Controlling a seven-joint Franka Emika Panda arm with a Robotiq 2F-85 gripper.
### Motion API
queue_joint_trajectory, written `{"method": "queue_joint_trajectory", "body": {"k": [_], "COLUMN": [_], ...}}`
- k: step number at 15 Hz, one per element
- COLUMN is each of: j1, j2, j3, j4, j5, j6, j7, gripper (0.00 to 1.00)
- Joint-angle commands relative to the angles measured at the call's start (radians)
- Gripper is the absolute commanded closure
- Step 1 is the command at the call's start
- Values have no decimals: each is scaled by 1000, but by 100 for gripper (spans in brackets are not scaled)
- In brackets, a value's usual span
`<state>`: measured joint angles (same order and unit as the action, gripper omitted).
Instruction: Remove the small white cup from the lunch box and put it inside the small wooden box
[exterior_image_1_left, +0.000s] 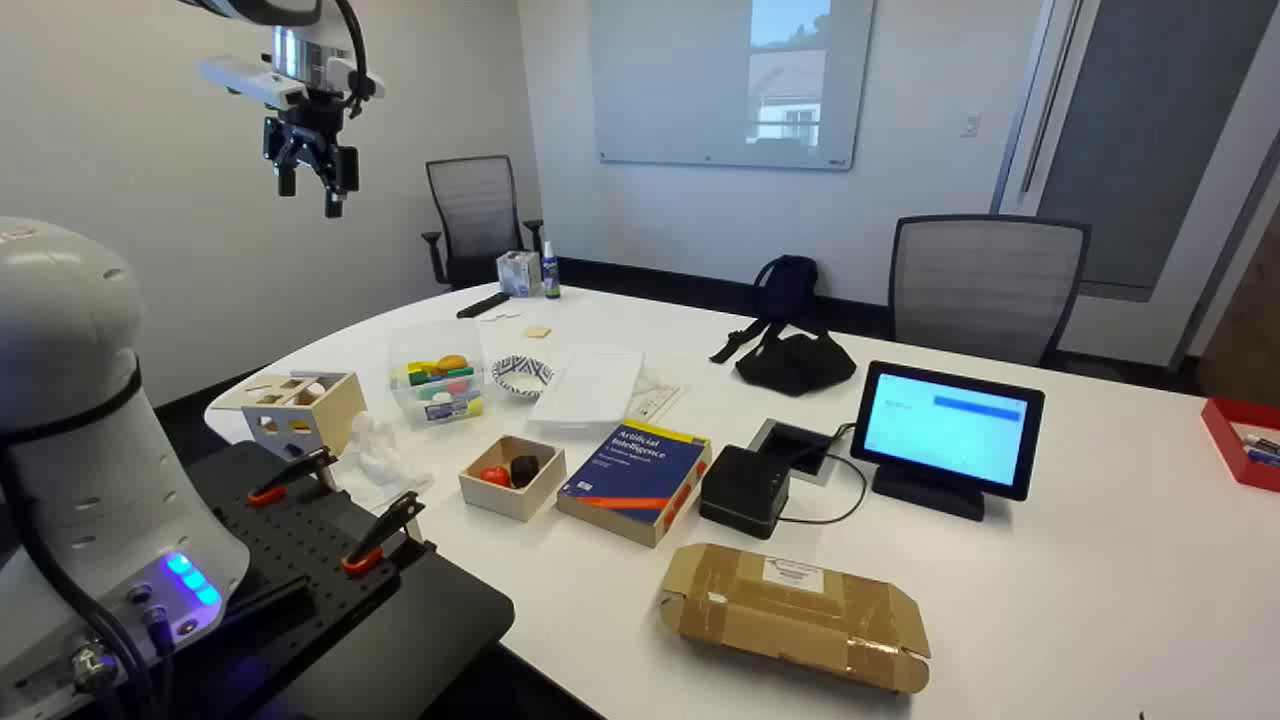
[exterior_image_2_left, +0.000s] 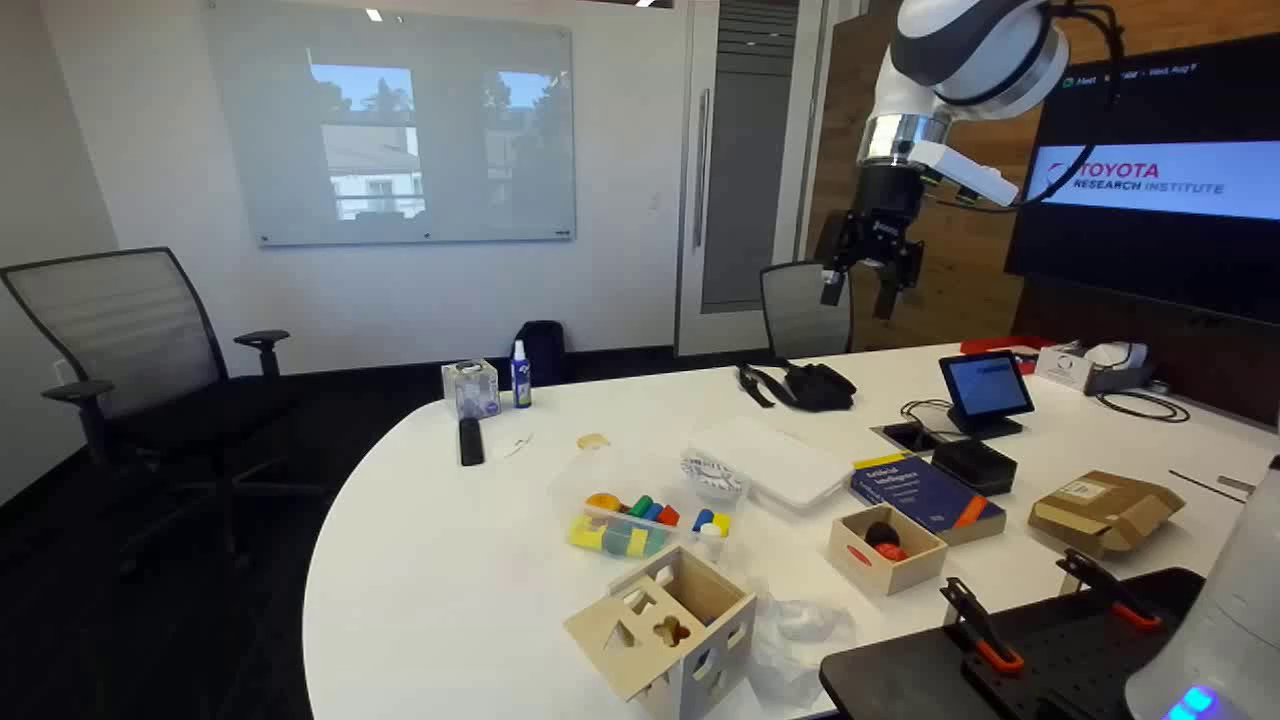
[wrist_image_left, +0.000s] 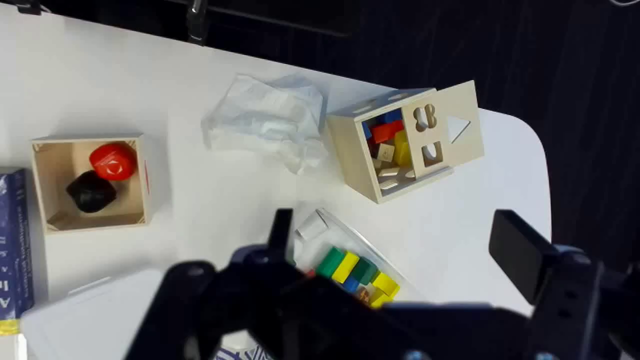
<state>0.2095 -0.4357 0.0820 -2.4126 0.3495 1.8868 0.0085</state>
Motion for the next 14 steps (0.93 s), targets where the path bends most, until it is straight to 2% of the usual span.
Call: {"method": "queue_joint_trajectory", "body": {"k": [1,4,9,14], "j1": [-16,-9,-11,7], "j2": [0,125,420,759], "j3": [14,25,89,94], "j4": [2,58,192,414], "j5": [5,2,-61,-183], "j6": [-4,11,181,309], "j7": [-5,-23,57,154], "gripper": [0,0,0,0]}}
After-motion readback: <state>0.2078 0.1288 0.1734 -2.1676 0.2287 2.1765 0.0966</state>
